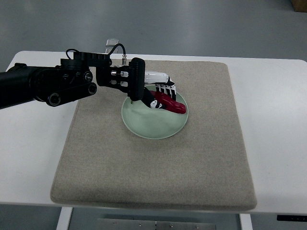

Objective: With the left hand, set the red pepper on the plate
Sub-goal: 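Carry the held pepper with the left hand over the green plate, then lower the pepper onto the plate and open the left hand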

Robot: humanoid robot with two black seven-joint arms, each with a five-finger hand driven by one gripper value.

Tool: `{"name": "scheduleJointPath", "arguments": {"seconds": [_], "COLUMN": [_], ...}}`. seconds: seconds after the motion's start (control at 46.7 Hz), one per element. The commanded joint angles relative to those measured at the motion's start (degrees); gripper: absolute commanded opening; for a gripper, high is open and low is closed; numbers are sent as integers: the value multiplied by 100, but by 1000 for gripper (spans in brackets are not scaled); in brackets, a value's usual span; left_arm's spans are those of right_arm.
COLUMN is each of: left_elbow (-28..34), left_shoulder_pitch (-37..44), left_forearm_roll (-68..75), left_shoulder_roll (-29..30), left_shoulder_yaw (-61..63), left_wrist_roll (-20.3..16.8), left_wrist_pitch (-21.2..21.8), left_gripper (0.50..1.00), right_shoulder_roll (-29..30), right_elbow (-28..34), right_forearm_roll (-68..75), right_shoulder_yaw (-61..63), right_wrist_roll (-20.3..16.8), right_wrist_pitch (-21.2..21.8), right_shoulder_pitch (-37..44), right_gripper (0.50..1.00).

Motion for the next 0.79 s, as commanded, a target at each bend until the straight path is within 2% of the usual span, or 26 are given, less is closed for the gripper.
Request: {"name": "scheduleJointPath", "arguments": {"seconds": [0.0,0.086,0.171,0.236,0.3,0.643,0.771], "left_elbow": [1,-8,-8,-8,-8,71,291], "left_shoulder_pitch": [14,22,31,31,40,31,14], "left_forearm_roll": [0,0,0,-8,-9,-88,-105], "left_shoulder_roll": [0,0,-9,-9,-9,0,0], "left_shoulder_yaw": [2,11,11,11,11,2,-6], "left_wrist_roll": [0,0,0,0,0,9,9], "left_wrist_pitch": [0,0,0,0,0,26,79], "left_gripper": [685,758,784,855,878,885,887], "right_shoulder_roll": [0,0,0,0,0,0,0], "right_elbow": [0,0,0,0,0,0,0], "right_forearm_roll": [0,0,0,0,0,0,0], "right_shoulder_yaw": [0,0,0,0,0,0,0], "right_wrist_roll": [0,0,0,0,0,0,0], "right_wrist_pitch": [0,0,0,0,0,0,0], "right_shoulder_pitch": [0,0,0,0,0,0,0], "right_gripper": [932,932,932,932,932,932,932]}}
